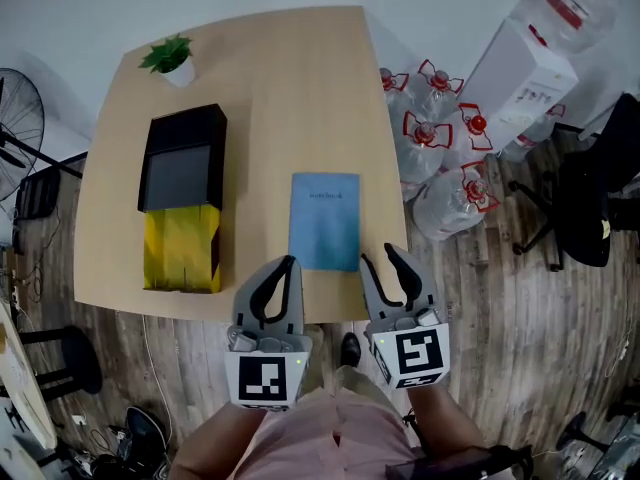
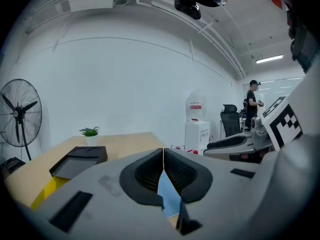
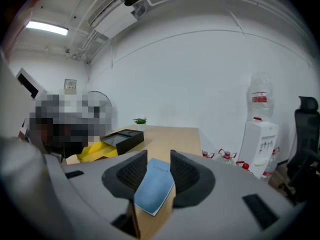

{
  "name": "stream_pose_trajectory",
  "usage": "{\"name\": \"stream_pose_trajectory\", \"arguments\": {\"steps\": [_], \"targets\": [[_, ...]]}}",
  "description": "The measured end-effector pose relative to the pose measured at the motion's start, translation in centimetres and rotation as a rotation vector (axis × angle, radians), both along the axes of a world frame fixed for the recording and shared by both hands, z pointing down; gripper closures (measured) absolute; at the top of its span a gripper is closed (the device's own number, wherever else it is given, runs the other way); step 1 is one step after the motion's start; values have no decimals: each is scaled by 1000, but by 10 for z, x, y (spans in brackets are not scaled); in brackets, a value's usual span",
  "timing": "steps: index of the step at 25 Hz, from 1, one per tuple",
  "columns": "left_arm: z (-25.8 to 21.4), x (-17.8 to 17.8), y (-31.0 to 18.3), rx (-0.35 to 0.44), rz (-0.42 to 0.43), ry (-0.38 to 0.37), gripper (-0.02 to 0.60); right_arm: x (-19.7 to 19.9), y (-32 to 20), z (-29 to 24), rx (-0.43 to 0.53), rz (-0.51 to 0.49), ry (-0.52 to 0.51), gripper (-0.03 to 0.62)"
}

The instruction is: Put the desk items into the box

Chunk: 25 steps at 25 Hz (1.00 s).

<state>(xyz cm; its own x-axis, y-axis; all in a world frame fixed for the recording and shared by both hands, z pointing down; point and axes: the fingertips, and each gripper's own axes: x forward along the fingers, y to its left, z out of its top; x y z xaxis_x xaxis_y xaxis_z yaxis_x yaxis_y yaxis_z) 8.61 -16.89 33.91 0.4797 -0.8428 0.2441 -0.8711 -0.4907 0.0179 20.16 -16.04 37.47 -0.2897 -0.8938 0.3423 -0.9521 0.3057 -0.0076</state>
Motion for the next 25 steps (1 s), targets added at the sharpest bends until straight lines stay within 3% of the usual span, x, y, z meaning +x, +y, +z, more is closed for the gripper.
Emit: {"name": "stream_pose_trajectory", "arguments": {"steps": [10, 16, 25], "targets": [[83, 9, -45, -139, 85, -27, 566, -17, -38, 84, -175, 7, 7, 453], [132, 11, -44, -249, 122, -52, 566, -24, -41, 125, -262, -6, 18, 542], [173, 17, -46, -330, 159, -85, 566, -25, -49, 158, -334, -16, 69, 546]]}}
